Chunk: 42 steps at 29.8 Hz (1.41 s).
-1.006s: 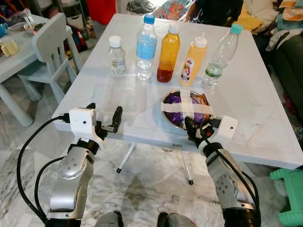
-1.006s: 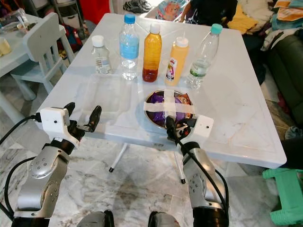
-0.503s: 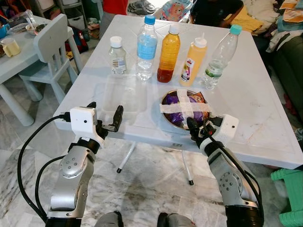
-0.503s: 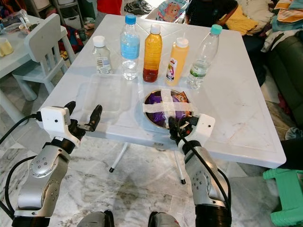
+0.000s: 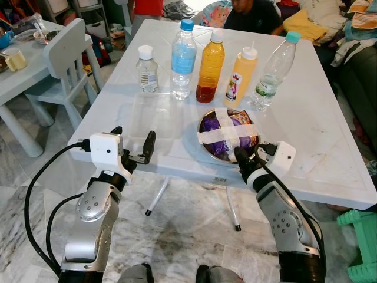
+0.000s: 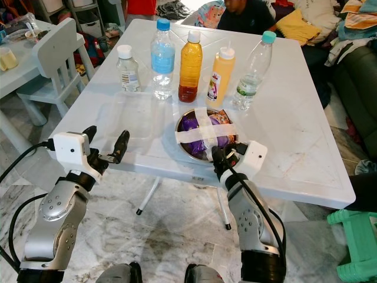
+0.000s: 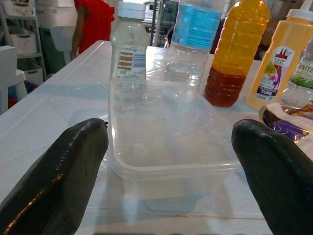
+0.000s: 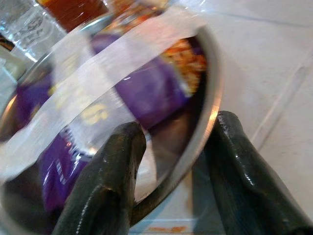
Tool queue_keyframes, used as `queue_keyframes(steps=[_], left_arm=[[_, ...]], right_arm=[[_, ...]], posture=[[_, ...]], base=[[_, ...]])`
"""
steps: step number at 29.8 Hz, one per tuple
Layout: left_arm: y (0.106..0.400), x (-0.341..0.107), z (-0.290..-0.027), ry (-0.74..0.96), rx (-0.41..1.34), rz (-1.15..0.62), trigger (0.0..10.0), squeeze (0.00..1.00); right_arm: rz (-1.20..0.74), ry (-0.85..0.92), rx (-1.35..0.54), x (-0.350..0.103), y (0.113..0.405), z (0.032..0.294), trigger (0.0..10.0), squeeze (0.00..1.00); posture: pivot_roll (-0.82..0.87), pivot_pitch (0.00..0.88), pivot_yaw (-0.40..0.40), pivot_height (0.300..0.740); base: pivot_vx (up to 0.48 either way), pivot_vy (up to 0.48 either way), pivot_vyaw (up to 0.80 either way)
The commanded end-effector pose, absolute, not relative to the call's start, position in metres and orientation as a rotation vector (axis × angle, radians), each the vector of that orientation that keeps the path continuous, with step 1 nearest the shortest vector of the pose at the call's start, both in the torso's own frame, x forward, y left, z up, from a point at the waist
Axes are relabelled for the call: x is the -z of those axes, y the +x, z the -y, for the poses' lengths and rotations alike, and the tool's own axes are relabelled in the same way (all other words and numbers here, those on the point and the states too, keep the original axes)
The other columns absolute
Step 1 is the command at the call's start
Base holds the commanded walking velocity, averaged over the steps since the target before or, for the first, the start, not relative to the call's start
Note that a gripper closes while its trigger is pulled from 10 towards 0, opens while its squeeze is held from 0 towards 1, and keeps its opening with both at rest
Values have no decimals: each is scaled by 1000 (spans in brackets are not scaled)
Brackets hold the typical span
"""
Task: Restocking fridge
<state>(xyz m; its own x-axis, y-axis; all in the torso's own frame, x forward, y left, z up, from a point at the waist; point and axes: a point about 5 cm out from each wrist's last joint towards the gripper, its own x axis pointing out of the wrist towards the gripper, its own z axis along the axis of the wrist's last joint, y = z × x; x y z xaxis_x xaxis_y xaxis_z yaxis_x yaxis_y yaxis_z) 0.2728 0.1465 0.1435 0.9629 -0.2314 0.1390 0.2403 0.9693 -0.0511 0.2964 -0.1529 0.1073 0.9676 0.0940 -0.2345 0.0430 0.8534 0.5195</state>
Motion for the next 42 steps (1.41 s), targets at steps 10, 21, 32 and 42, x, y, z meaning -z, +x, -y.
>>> queue_keyframes(steps=[10, 21, 32, 42], left_arm=[[275, -146, -144, -60, 242, 142, 10000, 0], [277, -149, -144, -59, 242, 151, 10000, 0], [277, -149, -142, -58, 244, 151, 10000, 0], [277, -148, -143, -58, 242, 148, 10000, 0]], right_arm=[[-310, 528, 82, -97, 297, 171, 0, 0], [-293, 533, 94, -105, 305, 175, 10000, 0], [-418, 507, 78, -98, 306, 172, 10000, 1000], [-478, 476, 30, -91, 305, 168, 10000, 0]], posture=[[22, 121, -42, 740], [25, 116, -39, 740], [24, 120, -37, 740], [24, 123, -39, 740]], base=[[0, 0, 0], [0, 0, 0], [0, 0, 0], [0, 0, 0]])
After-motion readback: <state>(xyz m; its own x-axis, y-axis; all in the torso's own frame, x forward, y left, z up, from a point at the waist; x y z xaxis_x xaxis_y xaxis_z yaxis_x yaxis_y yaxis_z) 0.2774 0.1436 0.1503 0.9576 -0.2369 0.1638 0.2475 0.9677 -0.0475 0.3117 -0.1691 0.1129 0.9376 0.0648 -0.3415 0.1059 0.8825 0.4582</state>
